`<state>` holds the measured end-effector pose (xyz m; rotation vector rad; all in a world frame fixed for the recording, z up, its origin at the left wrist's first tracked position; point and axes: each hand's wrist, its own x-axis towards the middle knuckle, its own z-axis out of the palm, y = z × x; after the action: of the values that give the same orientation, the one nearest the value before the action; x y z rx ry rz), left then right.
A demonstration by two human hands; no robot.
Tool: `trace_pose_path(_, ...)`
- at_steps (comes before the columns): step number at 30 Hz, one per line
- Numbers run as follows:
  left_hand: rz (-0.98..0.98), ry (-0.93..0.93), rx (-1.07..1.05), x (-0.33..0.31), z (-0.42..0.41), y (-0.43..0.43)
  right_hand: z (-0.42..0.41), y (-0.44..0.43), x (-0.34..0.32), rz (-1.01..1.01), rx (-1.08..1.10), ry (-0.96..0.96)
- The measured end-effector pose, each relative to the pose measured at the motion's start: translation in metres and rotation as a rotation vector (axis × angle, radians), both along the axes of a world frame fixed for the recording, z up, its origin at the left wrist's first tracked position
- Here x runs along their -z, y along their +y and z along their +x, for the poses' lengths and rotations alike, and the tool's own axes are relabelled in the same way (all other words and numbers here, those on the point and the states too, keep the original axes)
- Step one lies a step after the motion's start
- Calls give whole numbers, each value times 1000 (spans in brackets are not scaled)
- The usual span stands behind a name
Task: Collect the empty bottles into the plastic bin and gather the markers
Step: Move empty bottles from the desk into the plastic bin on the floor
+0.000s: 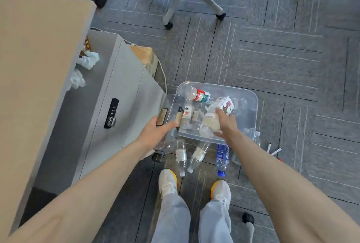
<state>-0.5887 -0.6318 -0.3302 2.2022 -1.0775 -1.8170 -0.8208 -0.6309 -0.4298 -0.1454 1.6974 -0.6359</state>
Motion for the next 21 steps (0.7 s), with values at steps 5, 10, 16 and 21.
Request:
trace_pose_path(5, 31, -4, 10, 18, -1, -2, 2, 7, -8, 17, -150, 106)
trace_pose_path(10, 73, 6, 55, 20, -27, 4, -31, 41, -34, -9, -275, 187)
trace_pose_path(16, 85, 9, 150, 30, -84, 4, -76, 64, -54, 26, -263, 285)
trace_pose_path(21, 46, -3, 291, 45, -132, 4, -103, 79, -50, 42, -267, 296)
